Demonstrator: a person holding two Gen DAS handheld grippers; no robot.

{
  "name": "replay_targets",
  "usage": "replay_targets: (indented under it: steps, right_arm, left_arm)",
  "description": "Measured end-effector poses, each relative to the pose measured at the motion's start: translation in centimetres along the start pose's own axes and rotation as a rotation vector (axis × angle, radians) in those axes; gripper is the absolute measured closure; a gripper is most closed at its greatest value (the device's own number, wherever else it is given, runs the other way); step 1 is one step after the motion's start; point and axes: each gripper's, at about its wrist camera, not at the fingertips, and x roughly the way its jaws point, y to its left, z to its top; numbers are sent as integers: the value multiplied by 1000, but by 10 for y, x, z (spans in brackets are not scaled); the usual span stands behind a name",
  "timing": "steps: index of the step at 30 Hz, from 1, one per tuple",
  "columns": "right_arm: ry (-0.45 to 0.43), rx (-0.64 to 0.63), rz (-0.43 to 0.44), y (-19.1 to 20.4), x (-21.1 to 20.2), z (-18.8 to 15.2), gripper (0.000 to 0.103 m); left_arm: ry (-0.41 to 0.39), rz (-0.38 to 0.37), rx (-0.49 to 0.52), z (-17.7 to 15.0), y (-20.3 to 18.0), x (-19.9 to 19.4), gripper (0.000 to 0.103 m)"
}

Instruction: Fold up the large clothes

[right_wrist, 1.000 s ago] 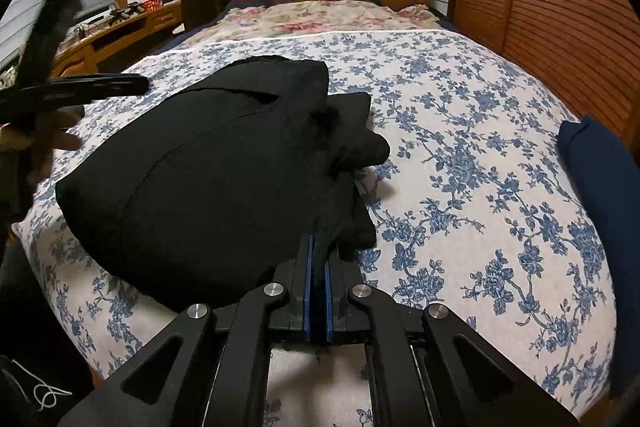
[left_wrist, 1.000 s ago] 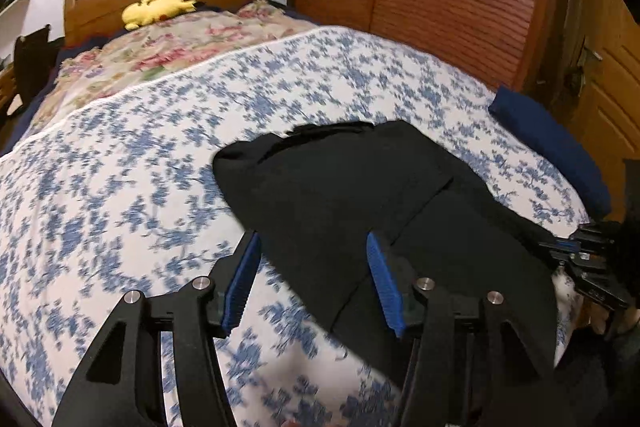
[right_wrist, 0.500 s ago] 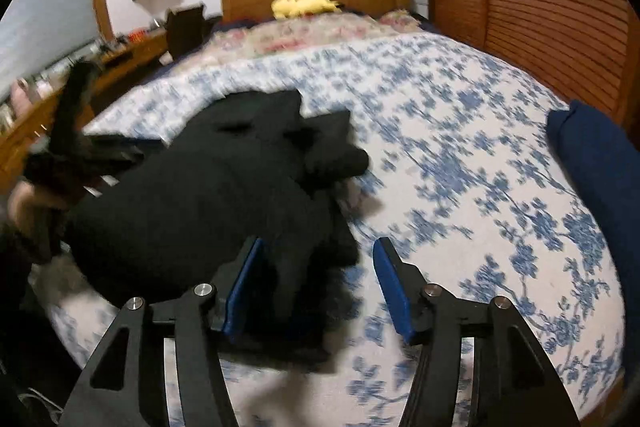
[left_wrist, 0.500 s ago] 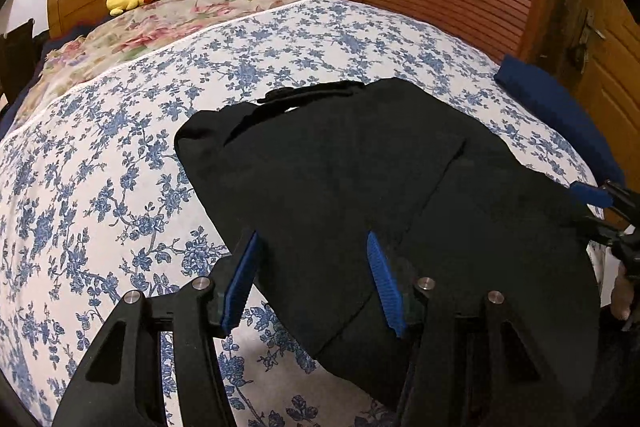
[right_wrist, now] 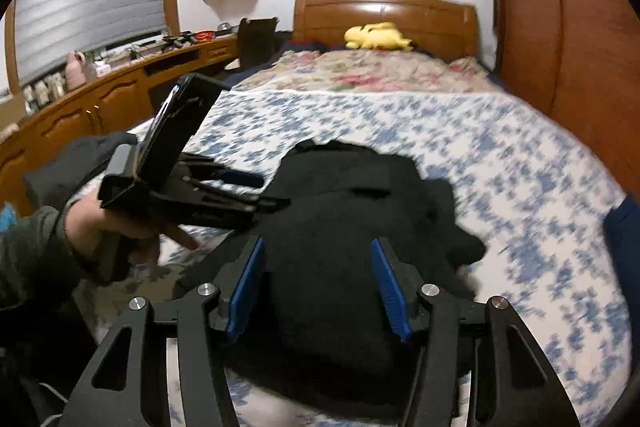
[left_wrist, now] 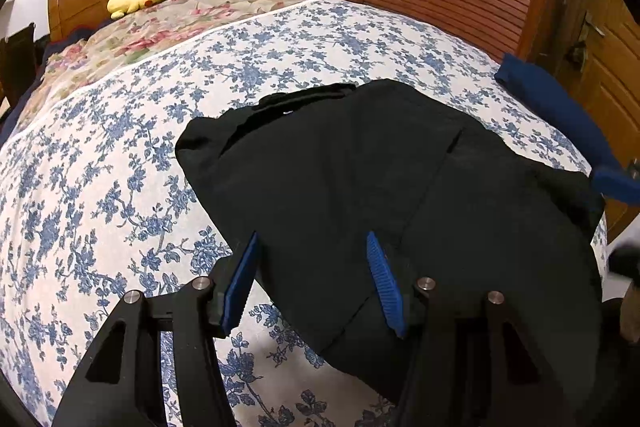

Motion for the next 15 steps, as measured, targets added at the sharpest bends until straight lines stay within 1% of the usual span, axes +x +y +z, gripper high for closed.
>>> replay_targets:
  steps: [3,6,8,10,12,13,15]
  right_arm:
    - [-7,37,38,-5,-1,0,47]
    - [19,32,77,6,8,-2,47]
    - [56,27,111,12,22,-3,48]
    - [96,16,117,15,33,-7,49]
    - [167,13,146,14,44,-17,49]
    - [212,2,145,16,52,-24,49]
    - [245,-17,119,18,60,-37,50]
  left_arm:
    - [-1,-6,-1,1,0,0,47]
    - [-4,-12,-3,1,1,0,47]
    - [-3,-10,-3,1,1,0,47]
    - [-10,-3,0,1,2,-3,47]
    - [-24,6,-1,3,4,-8,47]
    - [-34,11,-2,5,6,-11,47]
    - [-47,18,-6,9,12,-15,47]
